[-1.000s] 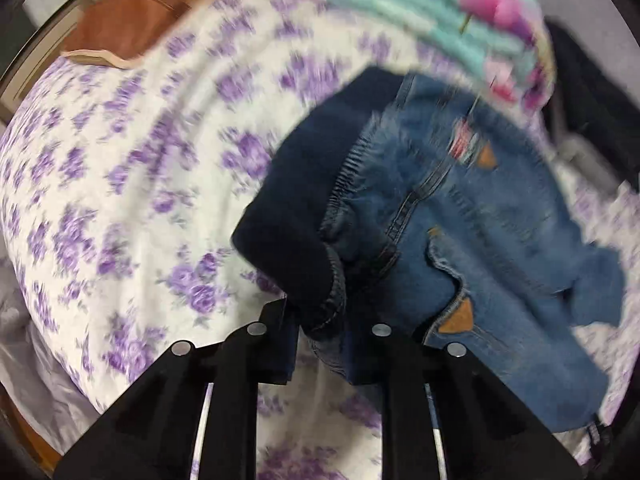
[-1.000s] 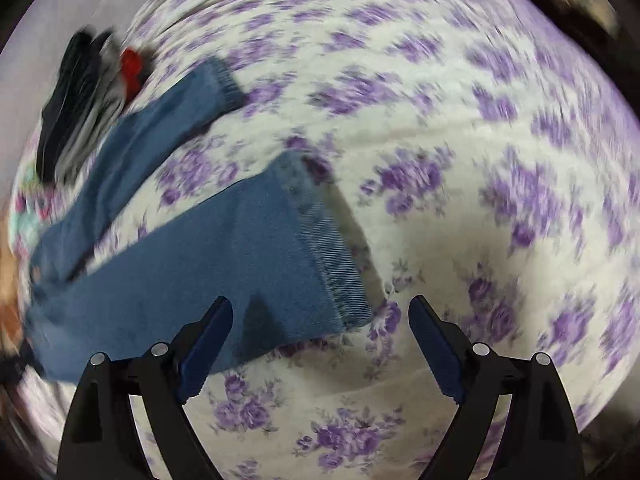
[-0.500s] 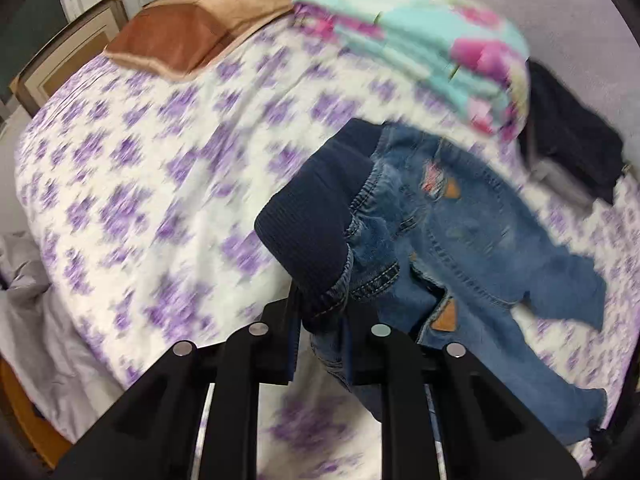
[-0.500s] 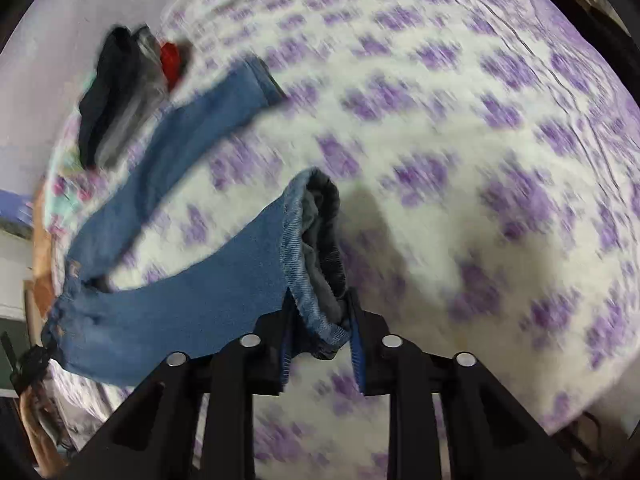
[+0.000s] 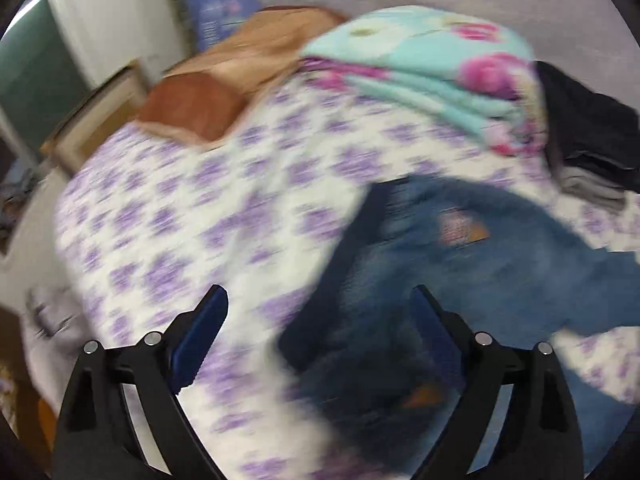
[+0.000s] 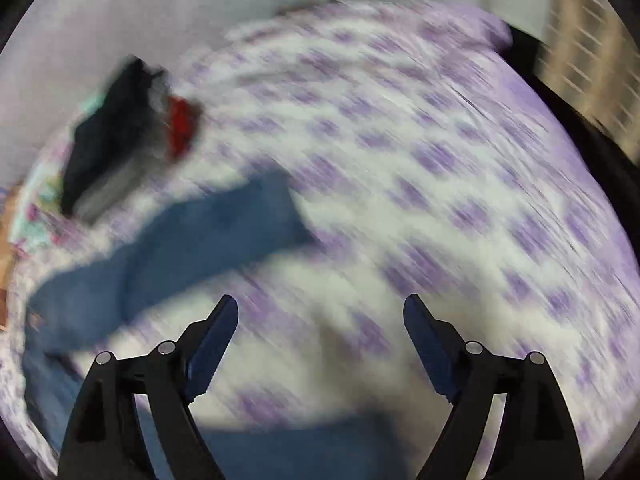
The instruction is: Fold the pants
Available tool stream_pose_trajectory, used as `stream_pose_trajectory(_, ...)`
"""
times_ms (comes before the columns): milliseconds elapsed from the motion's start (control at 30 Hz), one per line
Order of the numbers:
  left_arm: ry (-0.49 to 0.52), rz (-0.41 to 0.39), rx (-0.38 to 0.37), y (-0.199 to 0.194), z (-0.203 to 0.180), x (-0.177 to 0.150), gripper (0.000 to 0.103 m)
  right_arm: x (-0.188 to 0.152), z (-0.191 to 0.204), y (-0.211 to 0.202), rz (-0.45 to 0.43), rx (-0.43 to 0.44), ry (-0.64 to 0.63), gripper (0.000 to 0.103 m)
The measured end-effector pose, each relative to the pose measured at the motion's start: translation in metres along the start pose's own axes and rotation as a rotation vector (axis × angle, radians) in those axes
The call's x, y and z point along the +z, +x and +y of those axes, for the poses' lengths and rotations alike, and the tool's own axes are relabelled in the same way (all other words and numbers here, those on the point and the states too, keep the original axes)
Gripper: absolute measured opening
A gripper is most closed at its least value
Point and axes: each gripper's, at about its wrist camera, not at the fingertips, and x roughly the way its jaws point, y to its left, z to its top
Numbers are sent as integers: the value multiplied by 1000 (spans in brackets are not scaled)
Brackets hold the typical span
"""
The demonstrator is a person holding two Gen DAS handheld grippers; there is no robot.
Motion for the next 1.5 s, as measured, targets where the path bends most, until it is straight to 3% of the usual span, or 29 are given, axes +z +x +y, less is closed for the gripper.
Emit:
stream_pose_trajectory(67, 45, -26, -94, 1, -35, 12, 90, 28, 40, 23, -5, 56, -90, 92)
stream_pose_trajectory(133, 152, -44, -187, 8, -78, 21, 92, 51, 73, 50, 19, 44, -209, 93)
stream_pose_trajectory(167, 199, -52, -205, 13, -97, 25, 92, 60, 80, 62, 42, 18, -240, 93)
stream_pose_trajectory(233, 275, -54, -215, 34, -128, 34, 92, 82, 73, 94, 83, 2, -181, 93)
stream_pose_trajectory(300, 311, -14, -173, 61, -143, 45, 92, 99, 57, 117, 109, -4, -104, 93)
stream_pose_trajectory(400, 270, 44, -116, 98, -128, 67, 92, 109, 43, 140, 133, -11, -40, 92)
stream_pose_trajectory(533, 181, 95, -125, 119, -75, 88, 92, 111, 37, 167, 192, 48, 5, 91)
stream_pose_trajectory(633, 154, 159, -156, 132, -42, 90, 92, 103, 44, 179, 226, 99, -34, 76)
stream_pose_trajectory(667, 149, 193, -160, 140, -35, 88, 90, 101, 47, 181, 221, 94, -45, 76)
stream_pose_trajectory(700, 146, 218, -166, 146, -32, 86, 86, 100, 49, 181, 212, 90, -52, 76)
stream_pose_trajectory(767, 177, 258, -224, 156, -34, 81, 62, 99, 51, 182, 205, 94, -57, 71)
stream_pose_trajectory(800, 218, 268, -205, 160, -42, 79, 61, 99, 53, 182, 206, 104, -59, 68)
stream_pose_trajectory(933, 297, 281, -184, 171, -59, 73, 48, 103, 57, 180, 215, 130, -71, 51)
stream_pose_trajectory(967, 295, 285, -192, 170, -61, 74, 41, 103, 58, 179, 216, 140, -78, 41)
stream_pose_trajectory(1000, 312, 279, -197, 167, -63, 74, 39, 104, 60, 179, 219, 151, -84, 34)
stream_pose_trajectory(1067, 329, 265, -181, 161, -65, 75, 34, 105, 65, 177, 226, 190, -84, 12)
stream_pose_trajectory(1200, 187, 158, -120, 127, -57, 80, 33, 114, 68, 144, 103, 176, -74, 11)
stream_pose_trajectory(1333, 132, 63, -65, 102, -55, 73, 33, 115, 66, 120, 20, 155, -66, 11)
stream_pose_trajectory(1433, 92, 78, -40, 120, -50, 76, 33, 109, 71, 136, 20, 97, -112, 15)
stream_pose_trajectory(1500, 113, 101, -3, 141, -59, 78, 36, 104, 73, 158, 56, 7, -139, 27)
